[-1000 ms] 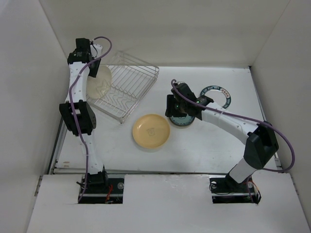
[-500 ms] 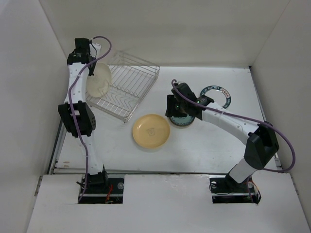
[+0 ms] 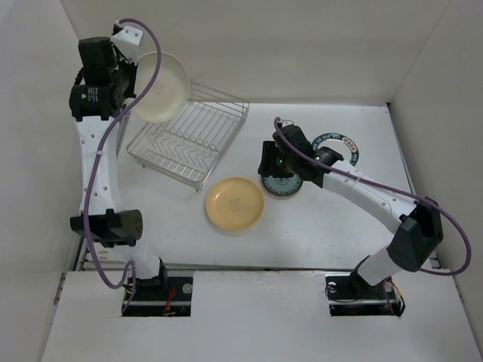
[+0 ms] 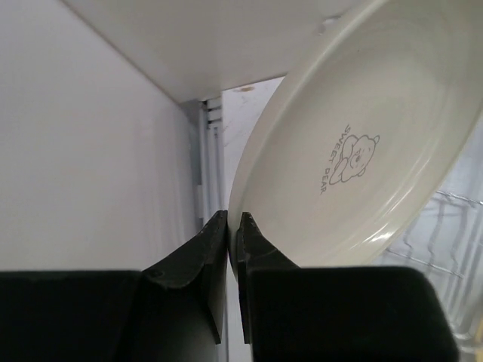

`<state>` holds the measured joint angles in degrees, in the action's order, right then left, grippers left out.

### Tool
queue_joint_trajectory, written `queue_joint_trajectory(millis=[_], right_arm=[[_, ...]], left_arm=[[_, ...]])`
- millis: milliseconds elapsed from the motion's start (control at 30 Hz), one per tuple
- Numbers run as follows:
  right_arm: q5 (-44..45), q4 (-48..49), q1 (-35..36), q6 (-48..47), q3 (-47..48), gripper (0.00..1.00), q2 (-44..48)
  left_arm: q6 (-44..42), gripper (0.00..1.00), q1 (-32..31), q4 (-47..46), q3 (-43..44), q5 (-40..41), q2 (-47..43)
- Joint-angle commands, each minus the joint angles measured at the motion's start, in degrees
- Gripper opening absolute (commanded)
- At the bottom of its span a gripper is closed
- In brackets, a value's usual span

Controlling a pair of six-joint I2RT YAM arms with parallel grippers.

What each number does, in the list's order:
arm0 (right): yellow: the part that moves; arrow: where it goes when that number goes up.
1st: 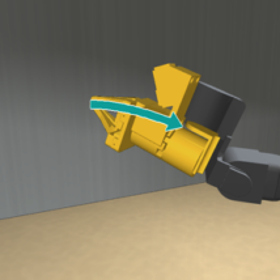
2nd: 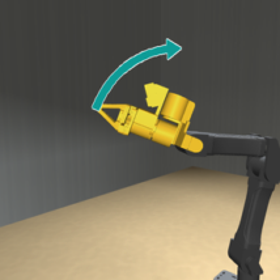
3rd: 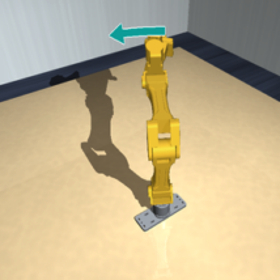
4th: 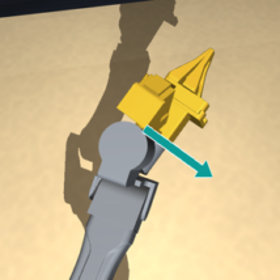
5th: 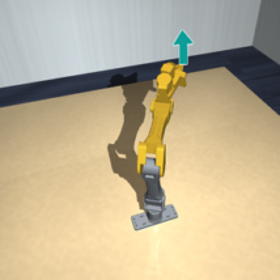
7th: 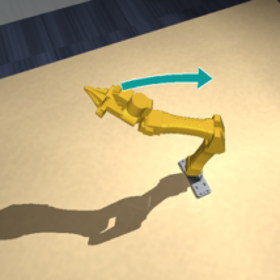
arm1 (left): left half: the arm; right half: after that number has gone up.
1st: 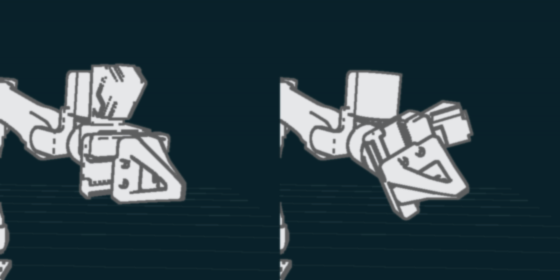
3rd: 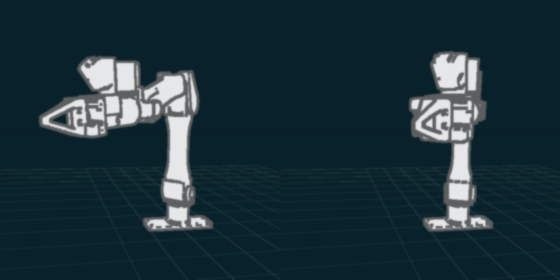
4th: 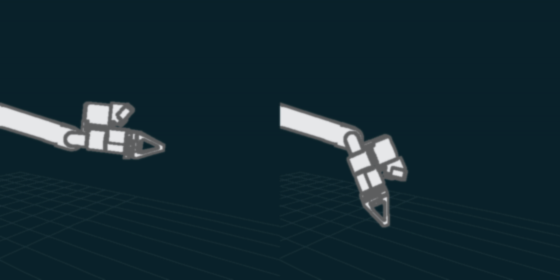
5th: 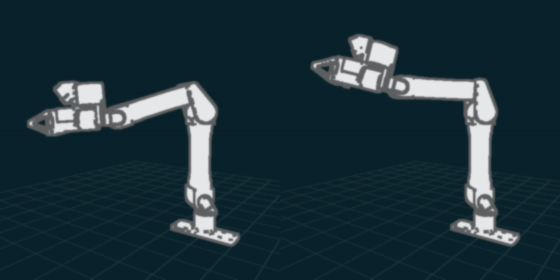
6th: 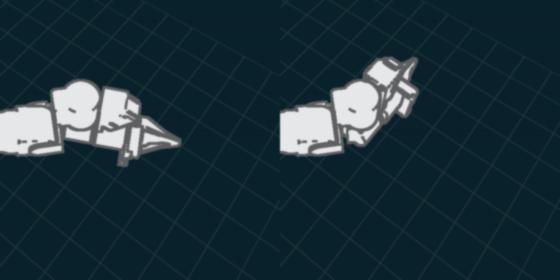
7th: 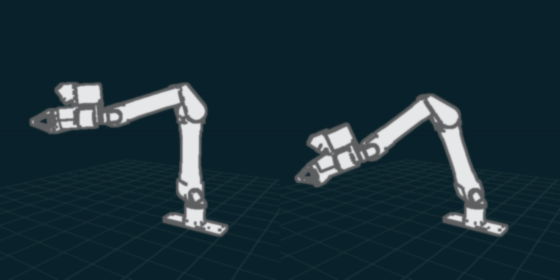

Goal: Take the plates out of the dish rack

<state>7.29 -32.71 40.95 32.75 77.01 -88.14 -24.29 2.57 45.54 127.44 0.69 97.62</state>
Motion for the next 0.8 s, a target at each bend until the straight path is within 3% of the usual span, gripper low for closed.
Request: queue_joint_trajectory(millis=[0, 167, 300, 400, 633, 733, 767], right_arm=[[-1.5, 4.0, 0.5, -0.8, 3.5, 0.57, 5.1], [-4.6, 14.3, 0.5, 0.4, -2.0, 0.77, 13.6], [-4.6, 18.0, 0.5, 0.4, -4.2, 0.81, 15.8], [-4.6, 16.5, 0.5, 0.4, -4.8, 0.81, 14.0], [-3.0, 15.3, 0.5, 1.6, -6.6, 0.76, 10.2], [-3.7, 15.3, 0.5, 1.6, -6.6, 0.7, 8.9], [-3.7, 14.8, 0.5, 1.6, -7.1, 0.63, 8.9]], left_arm=[[2.2, 0.0, -0.3, 9.8, 1.1, -13.2, -0.5], [2.8, 0.0, -5.6, 22.2, -5.9, -26.1, -1.7], [2.1, 0.0, -11.6, 22.8, -15.0, -28.5, -3.1], [2.1, 0.0, -15.7, 22.1, -19.8, -29.4, -3.7], [2.1, 0.0, -20.8, 22.7, -21.3, -31.2, -3.7], [2.1, 0.0, -21.3, 23.2, -21.4, -32.2, -3.1], [2.1, 0.0, -21.3, 23.2, -21.9, -32.2, -3.1]])
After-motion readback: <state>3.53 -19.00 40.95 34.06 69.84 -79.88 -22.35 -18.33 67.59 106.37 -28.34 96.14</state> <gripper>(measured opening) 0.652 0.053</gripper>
